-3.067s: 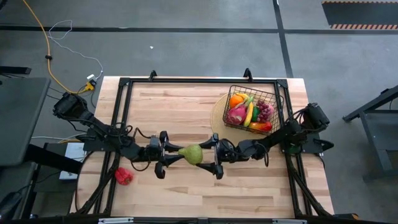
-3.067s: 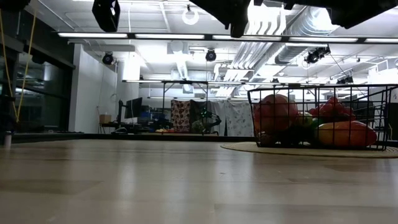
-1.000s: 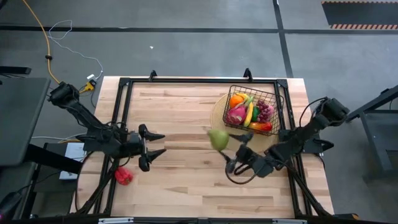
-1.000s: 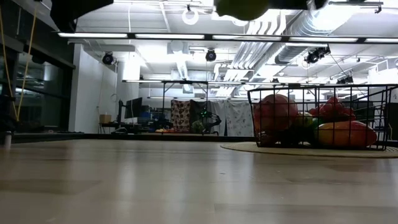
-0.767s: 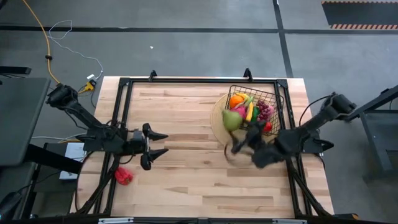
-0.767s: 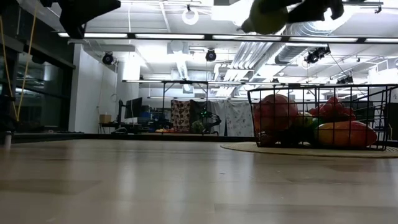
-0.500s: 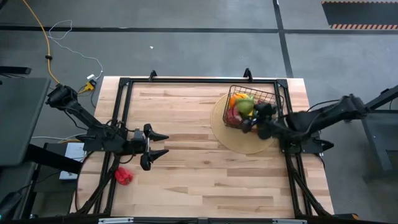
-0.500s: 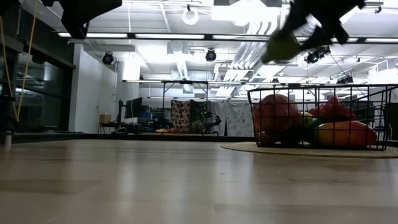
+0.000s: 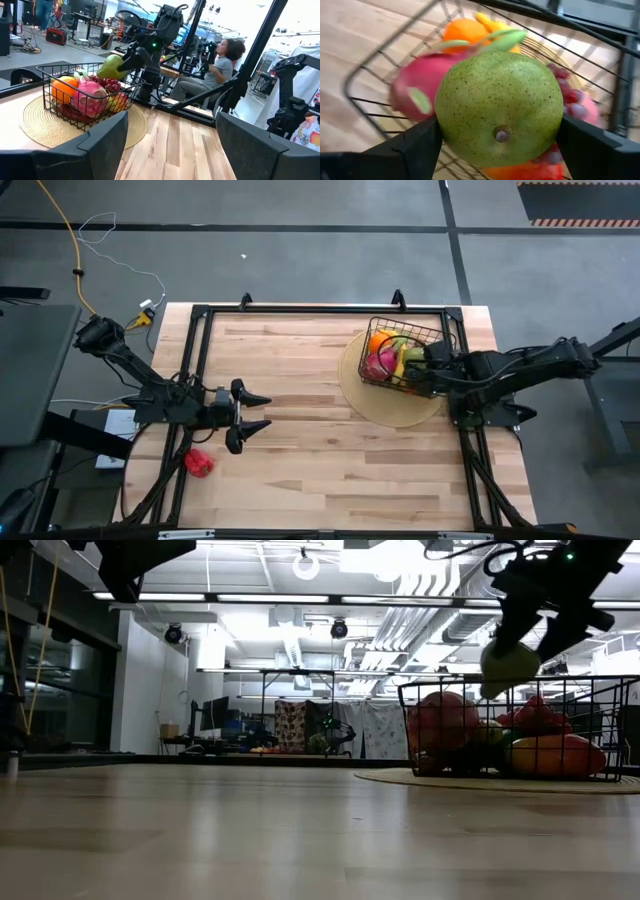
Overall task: Build produce basket
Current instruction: Put the pear into the wire basket
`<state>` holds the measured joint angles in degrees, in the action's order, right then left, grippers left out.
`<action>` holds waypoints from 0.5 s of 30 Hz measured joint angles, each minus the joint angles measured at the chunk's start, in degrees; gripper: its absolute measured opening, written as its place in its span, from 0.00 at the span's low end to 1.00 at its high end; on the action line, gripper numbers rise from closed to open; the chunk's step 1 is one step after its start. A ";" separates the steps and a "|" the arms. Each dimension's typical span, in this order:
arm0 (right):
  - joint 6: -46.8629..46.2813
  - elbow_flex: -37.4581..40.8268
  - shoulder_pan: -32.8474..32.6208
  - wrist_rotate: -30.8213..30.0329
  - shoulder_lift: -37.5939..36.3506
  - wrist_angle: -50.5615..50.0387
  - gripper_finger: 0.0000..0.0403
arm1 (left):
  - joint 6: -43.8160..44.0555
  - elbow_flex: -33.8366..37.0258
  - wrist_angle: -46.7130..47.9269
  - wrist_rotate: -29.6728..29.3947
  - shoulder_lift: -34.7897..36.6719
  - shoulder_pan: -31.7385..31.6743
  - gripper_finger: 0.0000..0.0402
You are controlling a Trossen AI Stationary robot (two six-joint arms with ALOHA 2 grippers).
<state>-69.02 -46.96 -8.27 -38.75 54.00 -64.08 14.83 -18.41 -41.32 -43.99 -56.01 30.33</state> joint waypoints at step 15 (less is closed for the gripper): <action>8.03 0.00 0.00 10.28 0.00 2.45 0.80 | 0.00 0.00 0.00 -0.13 0.00 0.00 0.73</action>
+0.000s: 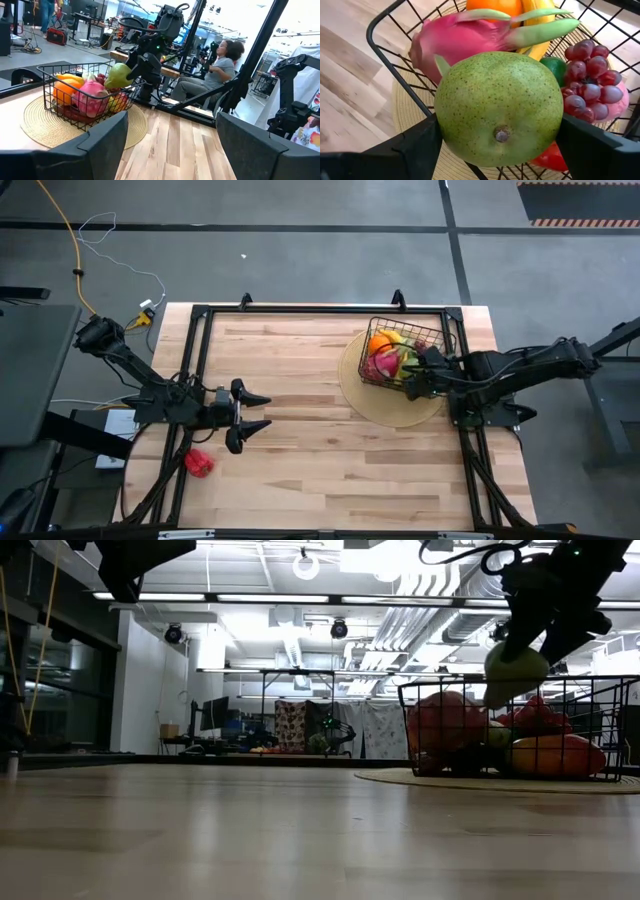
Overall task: Build produce basket
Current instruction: Put the pear into the wire basket, then put the bell pepper into the wire basket
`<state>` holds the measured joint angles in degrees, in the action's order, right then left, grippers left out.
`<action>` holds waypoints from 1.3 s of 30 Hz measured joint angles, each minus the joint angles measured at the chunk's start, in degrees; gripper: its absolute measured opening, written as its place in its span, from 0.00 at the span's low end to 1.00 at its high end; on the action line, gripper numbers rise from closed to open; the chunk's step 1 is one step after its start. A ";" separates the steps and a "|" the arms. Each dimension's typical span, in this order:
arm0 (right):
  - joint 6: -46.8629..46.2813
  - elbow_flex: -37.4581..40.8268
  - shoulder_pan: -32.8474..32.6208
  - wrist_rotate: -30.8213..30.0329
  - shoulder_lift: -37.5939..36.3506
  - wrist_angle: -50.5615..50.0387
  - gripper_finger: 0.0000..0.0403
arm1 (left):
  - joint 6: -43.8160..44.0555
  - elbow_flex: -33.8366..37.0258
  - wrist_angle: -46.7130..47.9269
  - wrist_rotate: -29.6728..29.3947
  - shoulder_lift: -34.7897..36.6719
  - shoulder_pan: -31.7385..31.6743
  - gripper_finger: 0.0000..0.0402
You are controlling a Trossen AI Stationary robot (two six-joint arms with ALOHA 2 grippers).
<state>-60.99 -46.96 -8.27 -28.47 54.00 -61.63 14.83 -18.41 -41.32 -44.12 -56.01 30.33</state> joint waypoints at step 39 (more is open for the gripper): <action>21.08 -2.89 -10.10 -19.66 -0.74 23.78 0.95 | -0.86 -0.04 0.00 -1.33 0.02 0.03 0.73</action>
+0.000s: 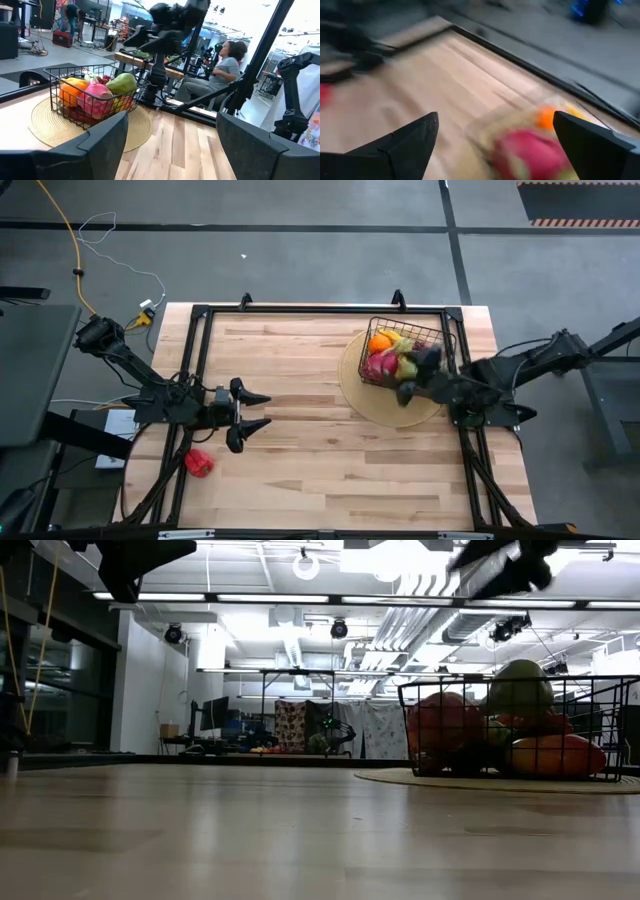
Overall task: Build produce basket
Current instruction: Put the bell pepper into the wire basket
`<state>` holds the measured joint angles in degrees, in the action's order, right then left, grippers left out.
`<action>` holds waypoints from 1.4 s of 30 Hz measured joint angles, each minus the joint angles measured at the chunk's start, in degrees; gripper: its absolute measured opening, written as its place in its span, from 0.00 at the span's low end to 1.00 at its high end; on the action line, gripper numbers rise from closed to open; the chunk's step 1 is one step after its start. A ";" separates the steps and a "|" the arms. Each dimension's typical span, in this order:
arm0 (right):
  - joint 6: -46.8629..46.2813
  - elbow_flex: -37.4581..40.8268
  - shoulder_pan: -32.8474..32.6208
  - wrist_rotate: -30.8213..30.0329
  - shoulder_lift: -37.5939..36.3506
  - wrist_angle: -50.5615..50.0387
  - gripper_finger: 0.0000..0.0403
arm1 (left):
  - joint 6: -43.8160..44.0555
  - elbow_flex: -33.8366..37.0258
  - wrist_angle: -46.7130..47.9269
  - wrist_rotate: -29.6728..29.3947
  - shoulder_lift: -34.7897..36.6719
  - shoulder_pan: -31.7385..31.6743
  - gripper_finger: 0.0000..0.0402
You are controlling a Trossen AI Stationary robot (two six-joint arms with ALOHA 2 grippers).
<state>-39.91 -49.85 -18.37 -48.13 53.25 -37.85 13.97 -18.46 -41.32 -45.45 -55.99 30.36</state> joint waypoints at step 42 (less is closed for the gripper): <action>31.16 32.90 -10.66 21.70 9.07 86.67 0.95 | 16.00 -13.29 23.98 20.73 -4.85 2.23 0.73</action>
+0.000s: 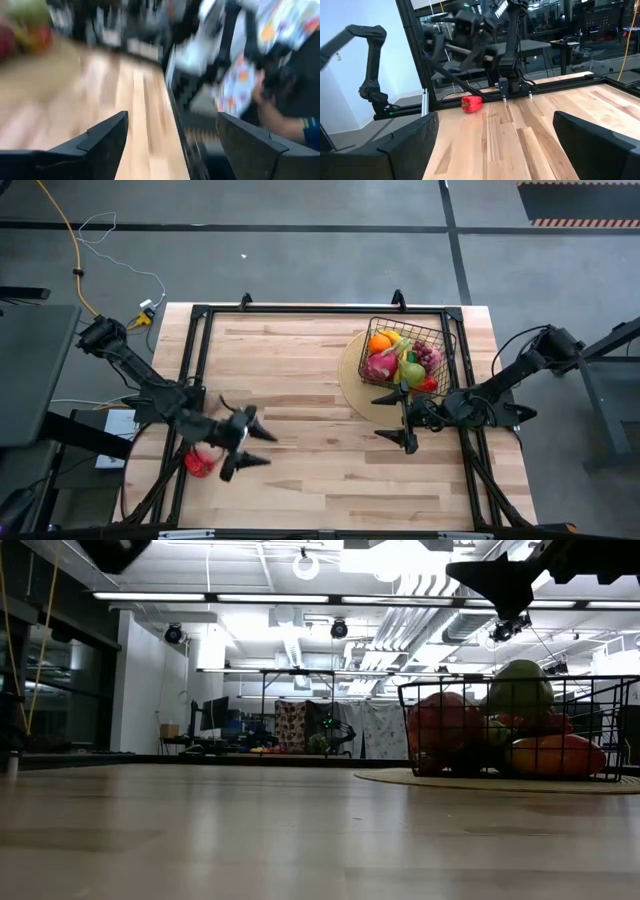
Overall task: Build produce basket
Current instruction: Put the bell pepper into the wire basket
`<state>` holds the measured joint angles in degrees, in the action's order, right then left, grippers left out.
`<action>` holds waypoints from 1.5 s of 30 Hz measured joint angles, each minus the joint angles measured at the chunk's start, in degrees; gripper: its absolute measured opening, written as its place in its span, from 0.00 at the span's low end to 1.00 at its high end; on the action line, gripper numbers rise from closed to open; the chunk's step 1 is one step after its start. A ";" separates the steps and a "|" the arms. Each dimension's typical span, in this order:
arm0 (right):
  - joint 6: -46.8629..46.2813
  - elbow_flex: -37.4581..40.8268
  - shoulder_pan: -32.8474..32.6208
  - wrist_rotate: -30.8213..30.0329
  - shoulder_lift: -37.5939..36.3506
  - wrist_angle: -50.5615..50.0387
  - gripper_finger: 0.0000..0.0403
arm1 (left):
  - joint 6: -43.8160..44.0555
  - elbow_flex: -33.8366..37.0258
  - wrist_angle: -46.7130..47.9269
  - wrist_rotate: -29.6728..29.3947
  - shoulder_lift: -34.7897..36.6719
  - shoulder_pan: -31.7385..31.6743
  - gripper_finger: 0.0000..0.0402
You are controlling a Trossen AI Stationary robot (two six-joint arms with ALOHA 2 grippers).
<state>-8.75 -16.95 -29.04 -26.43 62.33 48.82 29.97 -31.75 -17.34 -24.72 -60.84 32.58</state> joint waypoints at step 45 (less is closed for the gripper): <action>-1.71 0.00 0.02 0.01 -0.02 -3.33 0.95 | 32.56 -29.07 89.41 22.89 -30.36 20.10 0.73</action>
<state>-10.46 -16.95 -29.02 -26.41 62.30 45.49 62.52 -60.82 72.07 -1.83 -91.20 52.68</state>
